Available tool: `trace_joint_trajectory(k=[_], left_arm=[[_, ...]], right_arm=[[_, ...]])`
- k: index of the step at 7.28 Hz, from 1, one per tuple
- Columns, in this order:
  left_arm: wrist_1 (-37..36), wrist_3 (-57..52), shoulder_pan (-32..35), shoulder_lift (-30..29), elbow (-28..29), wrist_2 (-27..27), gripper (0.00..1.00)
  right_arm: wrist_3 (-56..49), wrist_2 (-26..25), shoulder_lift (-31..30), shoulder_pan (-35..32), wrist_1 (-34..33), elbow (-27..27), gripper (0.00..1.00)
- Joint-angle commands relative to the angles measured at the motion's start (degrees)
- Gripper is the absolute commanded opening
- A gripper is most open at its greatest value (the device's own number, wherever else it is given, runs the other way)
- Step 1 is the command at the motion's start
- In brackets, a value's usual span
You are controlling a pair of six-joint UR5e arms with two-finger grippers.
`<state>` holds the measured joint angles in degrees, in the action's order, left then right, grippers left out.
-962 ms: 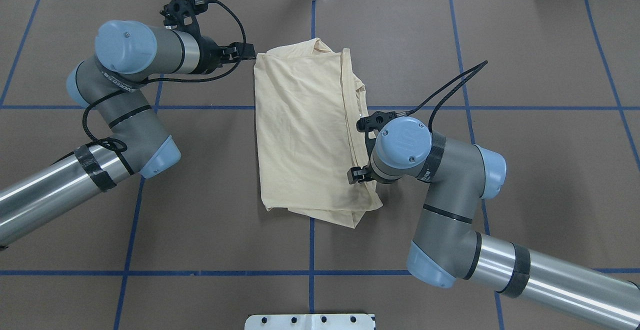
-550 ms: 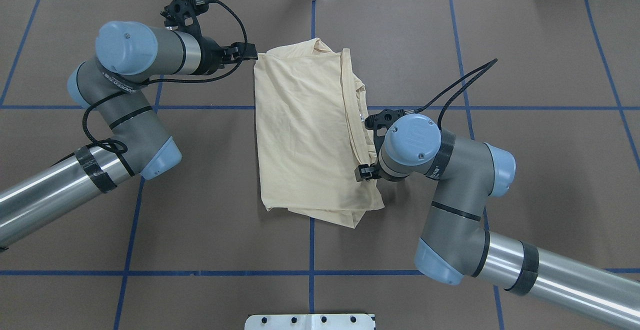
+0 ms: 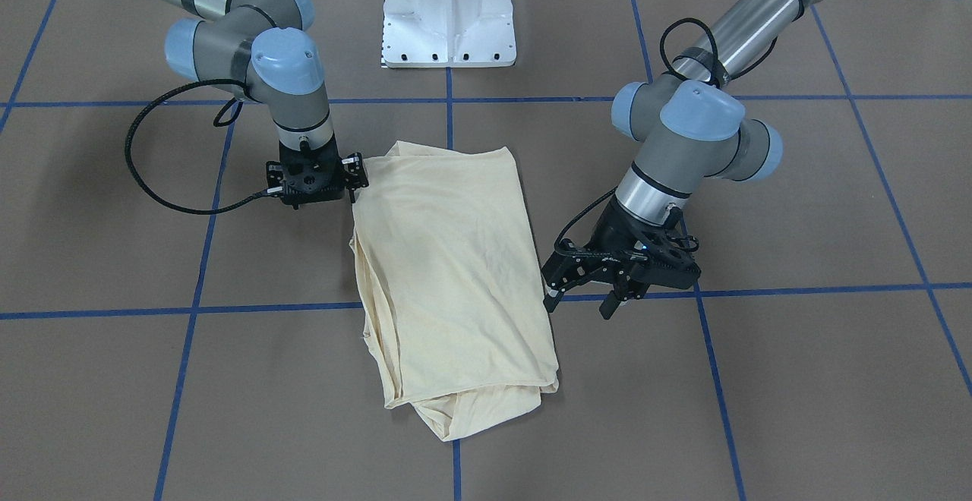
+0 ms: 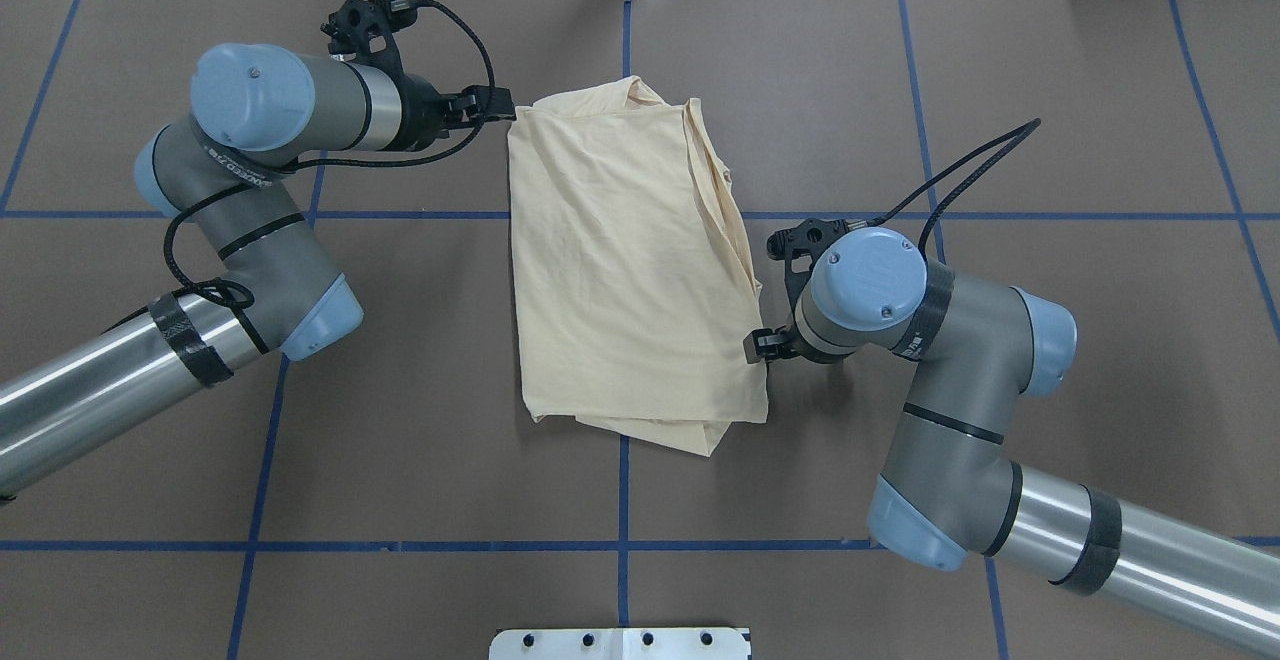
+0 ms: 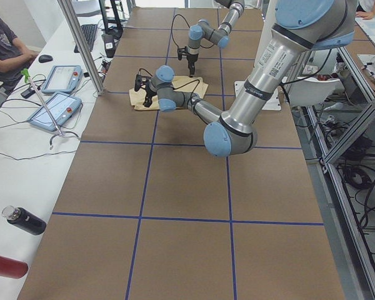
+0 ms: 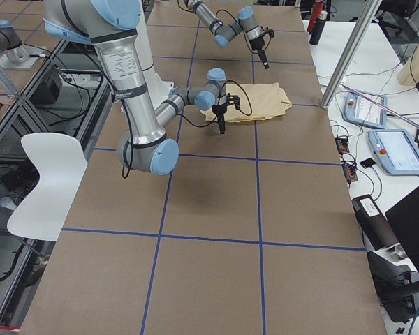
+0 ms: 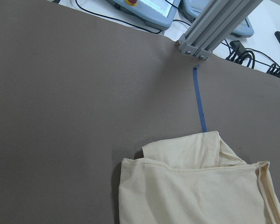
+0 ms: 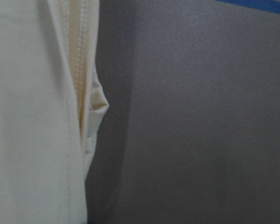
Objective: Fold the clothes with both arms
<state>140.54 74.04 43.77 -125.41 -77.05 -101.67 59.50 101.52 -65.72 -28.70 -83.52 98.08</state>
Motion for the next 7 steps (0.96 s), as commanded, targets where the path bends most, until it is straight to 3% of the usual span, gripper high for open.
trace_joint_trajectory(k=[1, 3, 5, 7], left_arm=[[0.00, -0.04, 0.00, 0.16, -0.38, -0.98, 1.00], [0.00, 0.05, 0.00, 0.08, -0.56, -0.98, 1.00], [-0.18, 0.05, 0.08, 0.25, -3.01, -0.81, 1.00], [-0.18, 0.14, 0.17, 1.21, -6.25, -0.19, 1.00]], right_arm=[[0.00, 0.09, 0.59, -2.05, 0.11, 0.18, 1.00], [-0.09, 0.17, 2.26, -4.42, 0.37, 2.01, 1.00], [-0.70, -0.62, 4.62, -4.87, 0.55, 0.54, 1.00], [-0.70, -0.70, 8.31, -5.66, 3.42, -6.80, 1.00]])
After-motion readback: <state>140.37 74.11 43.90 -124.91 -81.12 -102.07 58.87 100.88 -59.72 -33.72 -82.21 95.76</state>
